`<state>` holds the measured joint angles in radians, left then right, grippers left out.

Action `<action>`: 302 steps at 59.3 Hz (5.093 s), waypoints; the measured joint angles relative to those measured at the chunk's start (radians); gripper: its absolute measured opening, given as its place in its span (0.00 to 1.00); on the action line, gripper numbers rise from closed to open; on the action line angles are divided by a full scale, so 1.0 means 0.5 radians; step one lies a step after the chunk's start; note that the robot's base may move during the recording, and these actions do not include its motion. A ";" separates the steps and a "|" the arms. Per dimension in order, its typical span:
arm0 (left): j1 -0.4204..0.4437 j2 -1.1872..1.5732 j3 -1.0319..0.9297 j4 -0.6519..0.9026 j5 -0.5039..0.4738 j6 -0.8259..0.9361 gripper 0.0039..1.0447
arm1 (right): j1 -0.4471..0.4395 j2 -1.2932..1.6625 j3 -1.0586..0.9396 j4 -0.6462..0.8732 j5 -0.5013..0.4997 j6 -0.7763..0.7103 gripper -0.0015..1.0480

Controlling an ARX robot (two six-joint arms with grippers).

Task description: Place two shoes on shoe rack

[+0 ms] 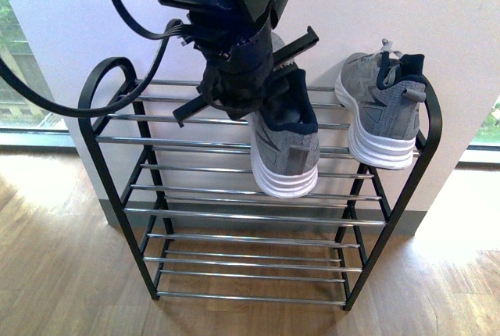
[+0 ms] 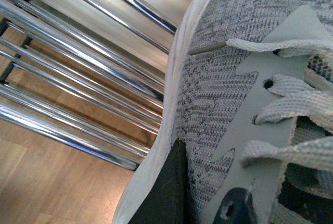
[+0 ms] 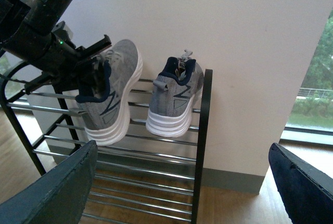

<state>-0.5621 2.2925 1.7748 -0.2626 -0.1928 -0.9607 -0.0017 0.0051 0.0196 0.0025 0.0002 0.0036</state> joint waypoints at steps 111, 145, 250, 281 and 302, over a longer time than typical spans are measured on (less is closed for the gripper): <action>0.375 -1.278 -1.917 2.181 -0.327 1.701 0.52 | 0.000 0.000 0.000 0.000 0.000 0.000 0.91; 0.869 -2.371 -3.183 2.356 0.140 1.899 0.01 | 0.000 0.000 0.000 0.000 0.000 -0.001 0.91; 1.115 -4.185 -3.521 0.929 0.383 1.902 0.01 | 0.000 0.000 0.000 0.000 0.000 0.000 0.91; 1.118 -4.553 -3.520 0.525 0.381 1.901 0.05 | 0.000 -0.001 0.000 0.000 0.000 0.000 0.91; 1.118 -4.553 -3.520 0.525 0.383 1.902 0.67 | 0.000 -0.001 0.000 0.000 0.000 0.000 0.91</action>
<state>-0.0032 0.0158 0.0147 -0.0002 -0.0013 -0.0097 -0.0017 0.0048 0.0196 0.0025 0.0002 0.0036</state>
